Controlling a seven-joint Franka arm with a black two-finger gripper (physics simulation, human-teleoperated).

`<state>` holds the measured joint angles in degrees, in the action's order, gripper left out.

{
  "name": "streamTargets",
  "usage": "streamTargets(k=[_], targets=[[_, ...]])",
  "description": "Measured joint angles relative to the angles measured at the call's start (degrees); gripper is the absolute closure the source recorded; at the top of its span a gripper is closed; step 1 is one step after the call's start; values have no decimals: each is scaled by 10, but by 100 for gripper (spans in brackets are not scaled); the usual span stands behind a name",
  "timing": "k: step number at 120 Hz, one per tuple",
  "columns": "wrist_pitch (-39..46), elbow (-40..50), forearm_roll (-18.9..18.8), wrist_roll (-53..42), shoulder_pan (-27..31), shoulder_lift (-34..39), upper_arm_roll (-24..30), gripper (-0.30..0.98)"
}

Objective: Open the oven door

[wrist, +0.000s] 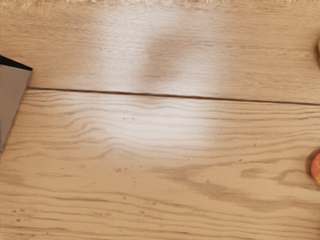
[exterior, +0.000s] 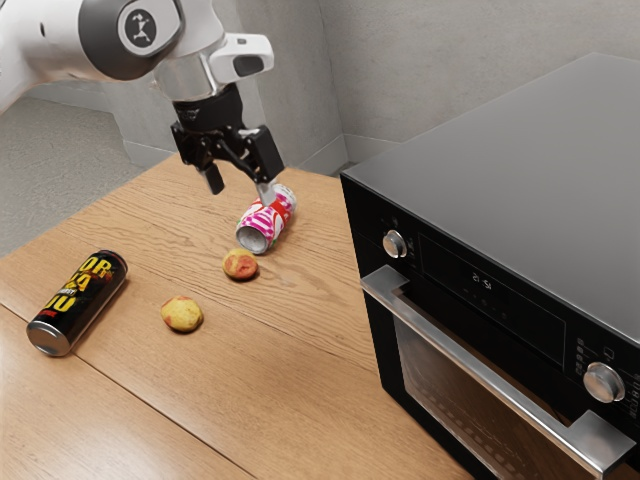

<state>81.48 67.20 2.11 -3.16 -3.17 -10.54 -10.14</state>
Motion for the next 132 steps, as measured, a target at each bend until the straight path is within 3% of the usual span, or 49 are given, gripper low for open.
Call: streamTargets(k=[18,23,33,36,39,48,57,79,132], targets=[[-15,-6,2,-11,-1,0,-1,0],[-20,-52,3,-30,-1,51,5,0],[-32,-74,10,-126,78,147,143,0],[-18,-17,6,-157,90,180,203,0],[9,73,11,-190,47,233,242,0],[97,253,54,-296,-44,331,291,0],[170,327,79,-392,-68,350,300,0],[278,371,102,-584,-76,314,293,0],[393,445,112,-880,-79,296,269,0]])
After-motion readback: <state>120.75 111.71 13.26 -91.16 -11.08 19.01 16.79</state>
